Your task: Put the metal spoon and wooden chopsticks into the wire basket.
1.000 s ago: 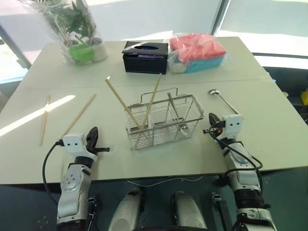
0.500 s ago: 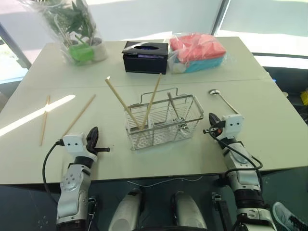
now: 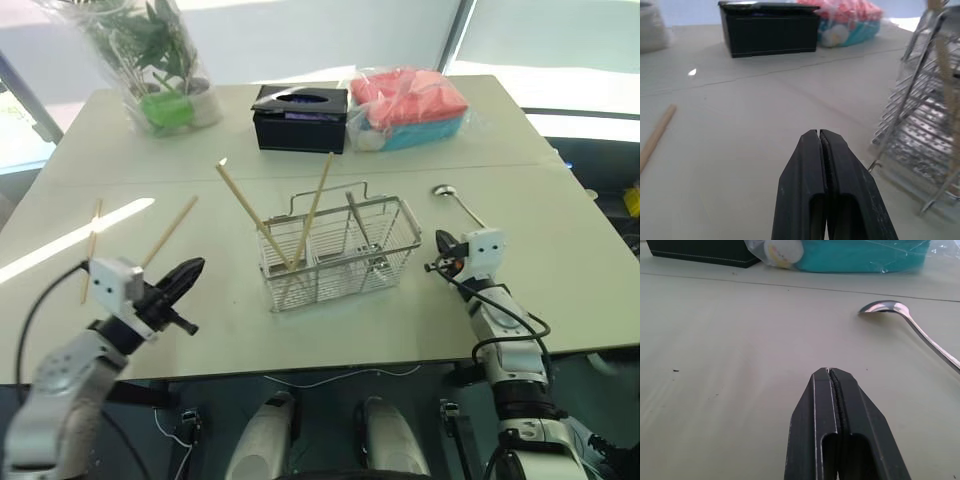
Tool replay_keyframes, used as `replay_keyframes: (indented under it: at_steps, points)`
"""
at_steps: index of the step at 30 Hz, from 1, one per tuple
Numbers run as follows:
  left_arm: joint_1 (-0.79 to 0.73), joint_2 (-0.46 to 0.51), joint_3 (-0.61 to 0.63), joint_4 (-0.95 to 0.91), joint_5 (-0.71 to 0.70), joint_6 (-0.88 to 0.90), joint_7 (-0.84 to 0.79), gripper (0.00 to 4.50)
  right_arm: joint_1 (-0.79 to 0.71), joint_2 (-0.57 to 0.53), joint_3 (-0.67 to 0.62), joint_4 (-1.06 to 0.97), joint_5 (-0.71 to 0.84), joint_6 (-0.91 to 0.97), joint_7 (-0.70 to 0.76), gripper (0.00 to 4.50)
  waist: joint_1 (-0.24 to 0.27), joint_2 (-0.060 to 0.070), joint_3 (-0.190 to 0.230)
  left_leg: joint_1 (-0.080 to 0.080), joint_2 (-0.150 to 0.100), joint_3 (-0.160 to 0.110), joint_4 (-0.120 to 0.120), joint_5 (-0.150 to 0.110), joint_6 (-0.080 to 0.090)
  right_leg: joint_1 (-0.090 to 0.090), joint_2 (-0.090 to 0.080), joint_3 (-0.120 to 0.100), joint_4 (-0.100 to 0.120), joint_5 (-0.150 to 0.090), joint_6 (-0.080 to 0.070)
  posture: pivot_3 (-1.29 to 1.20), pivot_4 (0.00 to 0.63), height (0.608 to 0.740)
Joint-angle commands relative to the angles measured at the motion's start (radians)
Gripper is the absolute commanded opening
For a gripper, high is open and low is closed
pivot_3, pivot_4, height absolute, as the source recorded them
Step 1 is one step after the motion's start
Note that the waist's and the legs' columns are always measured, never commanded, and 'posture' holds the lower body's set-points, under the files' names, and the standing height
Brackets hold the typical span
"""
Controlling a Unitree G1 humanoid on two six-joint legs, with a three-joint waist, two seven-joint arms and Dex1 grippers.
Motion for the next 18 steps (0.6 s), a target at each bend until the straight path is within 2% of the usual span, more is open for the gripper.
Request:
replay_keyframes:
  at_steps: [1,3,6,7,8,9,11,14,15,18]
  points:
    - [0.0,0.135,0.127,-0.024,-0.142,0.102,-0.147,0.06,-0.012,-0.031,-0.024,-0.03,-0.002,0.037,-0.011,0.0,0.0,0.0,0.0,0.0,0.0,0.0,0.0,0.0,0.0,0.0,0.0,0.0,0.0,0.0,0.0,0.0,0.15,0.74]
    - [-0.03,0.225,0.179,-0.017,-0.24,0.176,-0.221,0.06,-0.009,-0.064,-0.031,-0.047,-0.015,0.083,-0.02,0.0,0.002,0.0,0.0,0.0,0.001,0.0,-0.001,0.0,0.0,-0.002,0.0,0.001,0.0,-0.001,-0.001,0.0,0.15,0.74]
    - [-0.079,0.293,0.205,-0.012,-0.328,0.245,-0.269,0.06,-0.001,-0.107,-0.044,-0.076,-0.009,0.147,-0.014,0.0,0.004,0.003,0.002,0.0,0.0,0.0,-0.001,0.0,0.0,-0.003,0.0,0.001,-0.001,-0.001,-0.002,0.0,0.15,0.74]
    - [-0.099,0.304,0.205,-0.011,-0.345,0.259,-0.272,0.0,0.002,-0.12,-0.05,-0.084,-0.002,0.17,-0.009,0.56,0.003,0.003,0.002,0.0,0.0,0.0,-0.001,0.0,0.0,-0.002,-0.001,0.001,-0.001,-0.001,-0.002,0.0,0.15,0.74]
    - [-0.121,0.311,0.204,-0.011,-0.366,0.272,-0.273,0.0,0.006,-0.135,-0.057,-0.094,0.004,0.186,-0.002,0.82,0.001,0.003,0.002,0.0,0.0,0.001,-0.001,0.0,0.0,-0.002,-0.002,0.002,-0.001,-0.001,-0.002,0.0,0.15,0.74]
    - [-0.137,0.314,0.205,-0.01,-0.378,0.283,-0.274,0.0,0.009,-0.143,-0.062,-0.102,0.008,0.197,0.002,1.27,0.0,0.003,0.002,-0.001,0.0,0.001,-0.002,0.0,0.0,-0.002,-0.003,0.002,0.0,-0.002,-0.002,0.0,0.15,0.74]
    - [-0.165,0.317,0.207,-0.008,-0.402,0.305,-0.278,0.0,0.017,-0.16,-0.072,-0.124,0.016,0.221,0.01,2.22,0.0,0.003,0.002,-0.001,0.001,0.001,-0.003,0.0,0.0,-0.003,-0.003,0.002,0.0,-0.002,-0.003,0.0,0.15,0.74]
    - [-0.204,0.321,0.207,0.0,-0.434,0.332,-0.287,0.0,0.026,-0.19,-0.09,-0.176,0.026,0.277,0.02,3.88,-0.003,0.004,0.002,0.0,0.001,0.003,-0.005,0.0,0.0,-0.004,-0.003,0.002,-0.001,-0.002,-0.003,0.0,0.15,0.74]
    - [-0.212,0.322,0.208,0.004,-0.441,0.342,-0.292,0.0,0.027,-0.198,-0.093,-0.196,0.033,0.298,0.022,4.29,-0.003,0.004,0.002,-0.001,0.001,0.003,-0.005,0.0,0.0,-0.004,-0.003,0.002,-0.001,-0.002,-0.003,0.0,0.15,0.74]
    - [-0.22,0.327,0.209,0.016,-0.435,0.356,-0.314,0.0,0.016,-0.233,-0.089,-0.271,0.04,0.396,0.037,4.41,-0.003,0.004,0.003,-0.001,0.001,0.004,-0.005,0.0,0.0,-0.004,-0.003,0.002,-0.001,-0.002,-0.003,0.0,0.15,0.74]
